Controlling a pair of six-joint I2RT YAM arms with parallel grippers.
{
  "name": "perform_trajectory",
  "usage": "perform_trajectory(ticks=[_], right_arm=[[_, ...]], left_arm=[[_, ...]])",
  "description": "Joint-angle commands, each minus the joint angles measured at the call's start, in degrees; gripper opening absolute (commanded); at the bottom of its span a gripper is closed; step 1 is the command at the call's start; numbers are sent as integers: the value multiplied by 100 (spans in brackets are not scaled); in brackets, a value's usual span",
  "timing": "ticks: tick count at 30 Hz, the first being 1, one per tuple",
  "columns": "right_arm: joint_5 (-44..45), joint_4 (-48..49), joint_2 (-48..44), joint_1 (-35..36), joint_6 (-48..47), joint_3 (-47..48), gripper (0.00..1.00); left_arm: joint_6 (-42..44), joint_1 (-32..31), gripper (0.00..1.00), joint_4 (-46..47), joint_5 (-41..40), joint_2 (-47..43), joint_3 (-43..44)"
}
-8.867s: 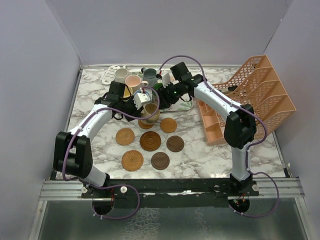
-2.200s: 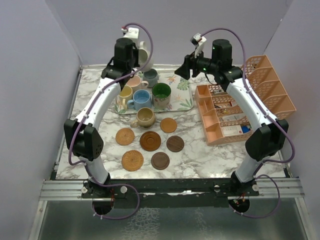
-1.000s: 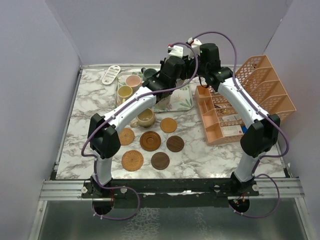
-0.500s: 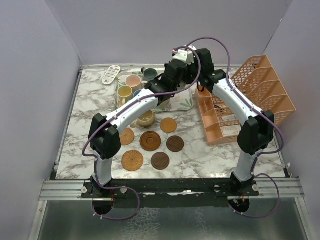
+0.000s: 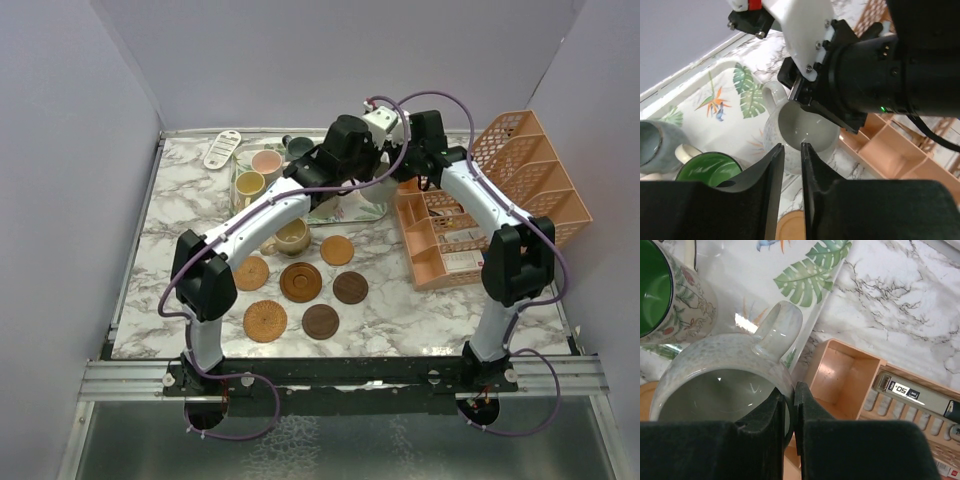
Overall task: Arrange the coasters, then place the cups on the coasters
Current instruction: Place the cup on the coaster.
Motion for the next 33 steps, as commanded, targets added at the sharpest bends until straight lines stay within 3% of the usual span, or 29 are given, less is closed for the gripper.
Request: perform_trajectory(ticks=[1,7,12,20,33], right_arm=[[-806,316,-609,-106,-358,-15,1],[-1844,127,-1052,-161,-1230,-361,1],[-2966,-899,-1186,-161,-2445,-245,1],[-4228,-2413,-1146,-16,-3765,277,1],[-3947,-2838,-1323,1399,-4404,640,1]], left_arm=[[414,275,27,-123,1566,-436,-33],[886,1298,50,-319,3864,-938,-577],[1589,2140,66,-604,5127,-1442,-955],[4095,2499,70,-2344,6450,-1728,-976],[5457,2426,76,-3330,7480,-1548,-1118]])
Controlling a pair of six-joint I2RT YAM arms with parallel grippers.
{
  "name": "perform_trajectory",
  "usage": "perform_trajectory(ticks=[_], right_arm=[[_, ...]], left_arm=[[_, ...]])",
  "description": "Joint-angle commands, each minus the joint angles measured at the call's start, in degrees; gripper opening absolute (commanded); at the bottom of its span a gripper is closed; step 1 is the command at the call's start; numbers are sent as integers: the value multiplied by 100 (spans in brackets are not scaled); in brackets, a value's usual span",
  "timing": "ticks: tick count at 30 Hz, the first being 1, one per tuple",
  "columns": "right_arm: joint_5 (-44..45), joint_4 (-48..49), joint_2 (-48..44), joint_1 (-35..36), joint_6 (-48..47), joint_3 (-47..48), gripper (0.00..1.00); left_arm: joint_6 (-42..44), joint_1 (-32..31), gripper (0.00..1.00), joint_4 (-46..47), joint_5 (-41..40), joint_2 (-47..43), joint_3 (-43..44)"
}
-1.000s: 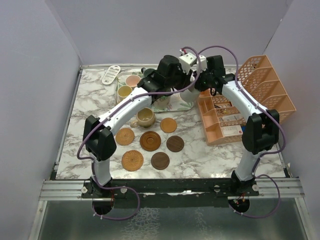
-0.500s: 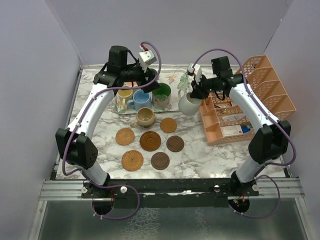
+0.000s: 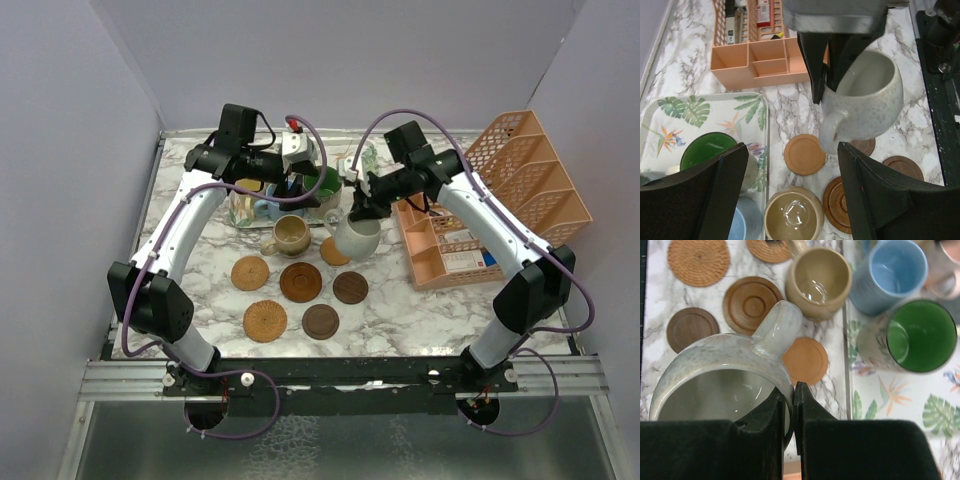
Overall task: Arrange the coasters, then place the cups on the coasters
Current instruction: Place the cup on the coaster.
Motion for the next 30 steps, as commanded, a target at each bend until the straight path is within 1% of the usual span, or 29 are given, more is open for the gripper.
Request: perform_trajectory(ticks=[1,7,12,16,20,24,25,26,27,28,30], right_arm=[[-301,-225,-268,341,-270,492,1],[-129,-349,-175,521,-451,688,1],[-187,-352,-138,578,-504,764,1],[-214,-305,-116,610,-493,750,1],[-175,-202,-149,619,-445,633,1],[-76,-47,-187,619,-384,439,1],[-50,-6,-199,619,-361,381,1],[-19,69,-213,619,-314,322,1],[8,154,-234,619,-236,257,1],[30,237,-259,619,-157,182,1],[142,434,-326,619,27,41,2]], left_arm=[[1089,-91,76,-829,677,84,-80],[2056,-307,76,-1819,533,111,-126],[2239,-443,74,-1916,595,173,-290],[2219,-558,67,-1926,763,353,-214],[2159,-616,47,-1952,861,484,-124],[2160,-620,29,-1994,986,636,-94],[2170,-621,23,-1996,1011,638,-90],[2183,-623,15,-1995,1038,635,-97],[2203,-620,4,-1995,1053,622,-105],[2222,-617,0,-1995,1043,611,-119],[2309,-575,0,-2000,1015,560,-160]])
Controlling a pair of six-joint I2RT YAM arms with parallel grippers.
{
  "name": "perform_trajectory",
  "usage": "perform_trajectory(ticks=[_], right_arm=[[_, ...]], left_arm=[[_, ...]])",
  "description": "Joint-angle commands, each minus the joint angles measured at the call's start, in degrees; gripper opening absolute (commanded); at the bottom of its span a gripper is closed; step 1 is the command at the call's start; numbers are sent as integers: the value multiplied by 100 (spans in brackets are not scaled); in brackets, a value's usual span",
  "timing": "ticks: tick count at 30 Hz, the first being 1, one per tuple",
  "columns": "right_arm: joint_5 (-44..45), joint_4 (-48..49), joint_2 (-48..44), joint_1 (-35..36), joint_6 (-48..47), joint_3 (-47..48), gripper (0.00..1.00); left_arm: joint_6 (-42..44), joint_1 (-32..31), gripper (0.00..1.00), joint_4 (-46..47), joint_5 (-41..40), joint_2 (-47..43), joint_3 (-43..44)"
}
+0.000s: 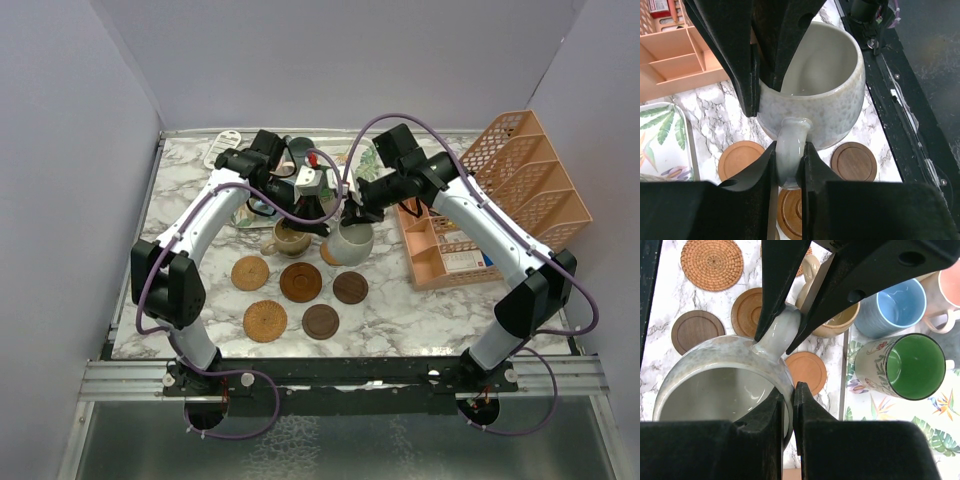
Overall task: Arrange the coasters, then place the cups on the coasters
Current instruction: Place the cup on the coaster.
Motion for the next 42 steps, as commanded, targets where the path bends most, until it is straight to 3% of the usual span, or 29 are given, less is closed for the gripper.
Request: perform_trajectory(ticks=[1,7,16,25,32,42], right_arm=[[42,707,-259,76,468,-241,4],[248,934,-361,73,923,-458,26],[-105,1204,-316,66,1841,-203,59],[365,1623,-608,23,2369,-322,63],[884,2373,-995,-110,2812,-1064,63],[1066,3114,-1850,-591,3197,-2502,63]], left_arm=[[295,-22,0,-11,303,-63,17],[471,460,0,-22,657,-402,-78],[424,718,0,62,386,-905,-498],[-363,1456,0,504,-343,-2153,-1351],[-2050,2005,0,1647,-2005,-3652,-2574],[-3425,2175,0,3009,-3830,-5379,-4082]])
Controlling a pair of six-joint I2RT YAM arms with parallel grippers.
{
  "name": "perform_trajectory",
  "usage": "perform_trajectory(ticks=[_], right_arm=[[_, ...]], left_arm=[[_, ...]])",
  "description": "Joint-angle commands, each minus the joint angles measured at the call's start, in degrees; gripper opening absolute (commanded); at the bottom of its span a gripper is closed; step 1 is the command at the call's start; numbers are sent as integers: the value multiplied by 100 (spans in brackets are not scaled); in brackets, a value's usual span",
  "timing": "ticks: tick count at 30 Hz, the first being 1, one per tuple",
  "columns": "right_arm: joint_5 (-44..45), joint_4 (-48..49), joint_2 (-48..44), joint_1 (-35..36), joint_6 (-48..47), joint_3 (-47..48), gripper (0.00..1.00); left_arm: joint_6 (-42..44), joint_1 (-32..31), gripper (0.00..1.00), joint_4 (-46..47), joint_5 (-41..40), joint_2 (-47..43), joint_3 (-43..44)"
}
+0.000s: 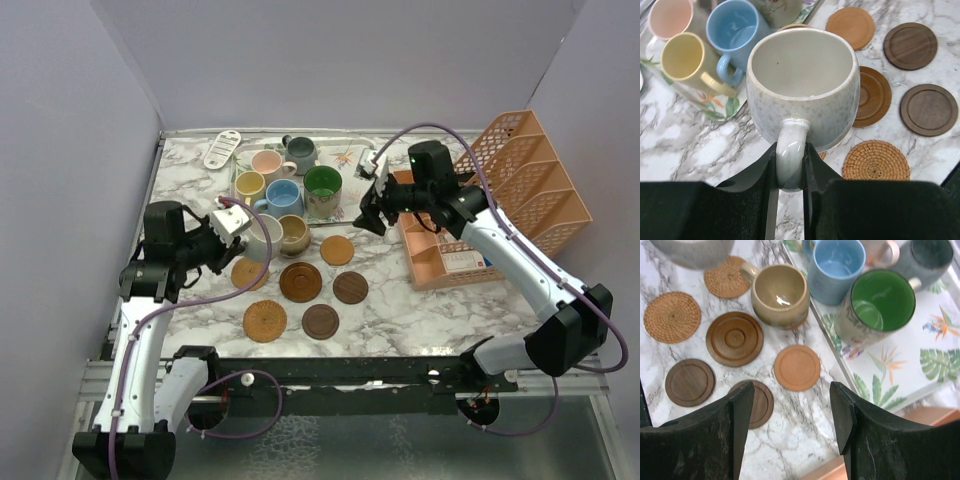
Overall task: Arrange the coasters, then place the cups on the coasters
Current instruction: Place the cup on the coaster.
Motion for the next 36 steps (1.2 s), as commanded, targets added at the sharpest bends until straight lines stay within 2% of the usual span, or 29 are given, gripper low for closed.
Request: perform_trajectory(ticks=[1,7,13,25,36], right_arm=[[274,689,-640,-213,242,-770,63],[466,1120,-1103,-460,237,-1636,63],[430,1486,-1325,-706,296,-2086,63],[402,1817,-1263,-1007,377,-2416,63],[318,1801,-1234,-1165,353,-2495,63]], left_arm=[[-826,37,0,1162,-871,-551,-447],[-1015,53,0,1644,-1444,-985,-1394],[-1233,53,0,2048,-1548,-1226,-1928],[-1114,73,0,2733,-1214,-927,-2477],[-938,90,0,2838,-1085,-954,-2616]])
